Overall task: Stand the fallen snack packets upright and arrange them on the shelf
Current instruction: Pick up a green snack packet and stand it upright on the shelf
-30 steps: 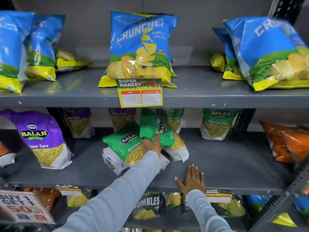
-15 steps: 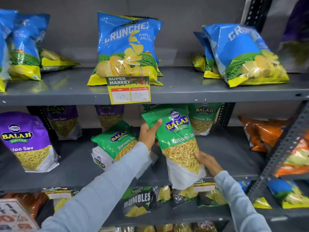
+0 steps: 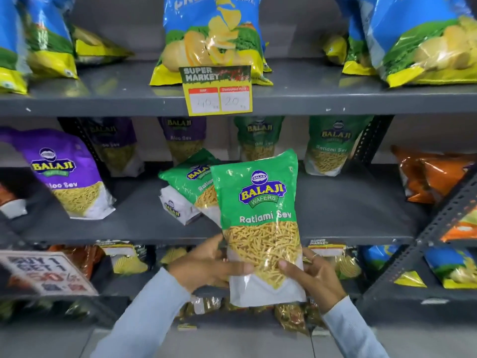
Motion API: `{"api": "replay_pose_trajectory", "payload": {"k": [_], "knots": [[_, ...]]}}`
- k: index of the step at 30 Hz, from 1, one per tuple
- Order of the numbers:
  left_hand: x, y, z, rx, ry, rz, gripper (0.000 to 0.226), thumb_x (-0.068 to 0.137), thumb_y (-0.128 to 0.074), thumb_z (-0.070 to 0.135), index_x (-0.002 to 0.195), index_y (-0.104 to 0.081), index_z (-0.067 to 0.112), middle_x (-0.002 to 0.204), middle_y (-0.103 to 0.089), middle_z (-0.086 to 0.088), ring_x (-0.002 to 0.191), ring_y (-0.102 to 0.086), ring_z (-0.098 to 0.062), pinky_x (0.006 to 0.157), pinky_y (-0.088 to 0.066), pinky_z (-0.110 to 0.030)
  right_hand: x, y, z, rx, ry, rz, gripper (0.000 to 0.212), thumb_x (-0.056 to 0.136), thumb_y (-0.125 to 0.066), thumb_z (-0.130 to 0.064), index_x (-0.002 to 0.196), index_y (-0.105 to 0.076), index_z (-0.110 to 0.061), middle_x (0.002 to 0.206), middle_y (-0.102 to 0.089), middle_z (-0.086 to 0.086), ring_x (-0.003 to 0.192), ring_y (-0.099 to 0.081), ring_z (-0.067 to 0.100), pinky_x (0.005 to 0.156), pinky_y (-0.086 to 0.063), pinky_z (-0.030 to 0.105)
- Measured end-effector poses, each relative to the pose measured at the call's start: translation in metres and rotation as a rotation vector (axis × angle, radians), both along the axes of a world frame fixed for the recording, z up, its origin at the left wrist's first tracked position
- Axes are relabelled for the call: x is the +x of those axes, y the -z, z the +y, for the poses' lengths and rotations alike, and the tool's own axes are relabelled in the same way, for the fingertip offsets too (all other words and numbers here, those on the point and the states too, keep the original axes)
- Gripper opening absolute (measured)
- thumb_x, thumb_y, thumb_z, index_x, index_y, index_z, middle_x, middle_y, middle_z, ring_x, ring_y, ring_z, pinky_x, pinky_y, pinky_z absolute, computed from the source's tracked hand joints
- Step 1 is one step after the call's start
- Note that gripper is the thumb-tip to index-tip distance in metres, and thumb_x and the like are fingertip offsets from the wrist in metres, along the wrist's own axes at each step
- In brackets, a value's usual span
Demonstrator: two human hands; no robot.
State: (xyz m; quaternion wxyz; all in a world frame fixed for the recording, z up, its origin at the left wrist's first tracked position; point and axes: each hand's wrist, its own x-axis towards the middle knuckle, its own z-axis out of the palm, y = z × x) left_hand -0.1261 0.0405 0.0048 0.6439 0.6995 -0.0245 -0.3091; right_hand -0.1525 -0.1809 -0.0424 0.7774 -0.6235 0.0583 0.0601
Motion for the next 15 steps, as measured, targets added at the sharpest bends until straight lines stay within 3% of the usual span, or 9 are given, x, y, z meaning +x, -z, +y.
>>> {"api": "replay_pose_trajectory", "payload": {"k": [3,6,8,11,15], "knots": [[-0.019,0.012,0.013,-0.023,-0.082,-0.029,0.085,0.044,-0.09,0.016,0.121,-0.055,0.03,0.112,-0.072,-0.007,0.099,-0.071,-0.02,0.072,-0.058,-0.035,-0.007,-0.004,0.01,-0.004,-0.007,-0.001,0.051,0.052,-0.086,-0.013,0.099,-0.065,-0.014,0.095,-0.076,0.014,0.088,-0.072,0.03,0.067,-0.06,0.032],[-0.027,0.013,0.022,-0.042,-0.099,-0.099,0.092,0.045,-0.09,0.006,0.124,-0.052,0.031,0.115,-0.072,-0.004,0.11,-0.066,-0.019,0.087,-0.057,-0.038,-0.01,-0.008,0.02,0.0,-0.023,-0.032,0.055,0.052,-0.086,-0.008,0.1,-0.062,-0.018,0.094,-0.077,0.01,0.086,-0.072,0.025,0.067,-0.06,0.032],[-0.029,0.012,0.026,-0.033,-0.113,-0.158,0.09,0.048,-0.087,-0.001,0.123,-0.051,0.031,0.114,-0.073,-0.001,0.108,-0.067,-0.016,0.085,-0.056,-0.031,-0.011,-0.012,0.026,-0.037,-0.058,-0.042,0.054,0.054,-0.084,-0.017,0.104,-0.062,-0.019,0.096,-0.076,0.007,0.088,-0.072,0.022,0.071,-0.06,0.033],[-0.03,0.009,0.028,-0.026,-0.136,-0.211,0.084,0.05,-0.084,-0.007,0.12,-0.053,0.028,0.109,-0.074,0.003,0.103,-0.068,-0.012,0.076,-0.056,-0.022,-0.009,-0.012,0.03,-0.17,-0.12,-0.066,0.059,0.061,-0.081,-0.04,0.114,-0.061,-0.025,0.11,-0.073,0.0,0.102,-0.068,0.021,0.09,-0.054,0.043],[-0.027,0.009,0.028,-0.019,-0.147,-0.24,0.08,0.051,-0.084,-0.008,0.118,-0.056,0.025,0.104,-0.076,0.003,0.098,-0.07,-0.012,0.073,-0.057,-0.023,-0.008,-0.02,0.024,-0.376,-0.164,-0.08,0.06,0.056,-0.074,-0.061,0.109,-0.062,-0.035,0.105,-0.073,-0.012,0.1,-0.067,0.012,0.09,-0.054,0.036]]}}
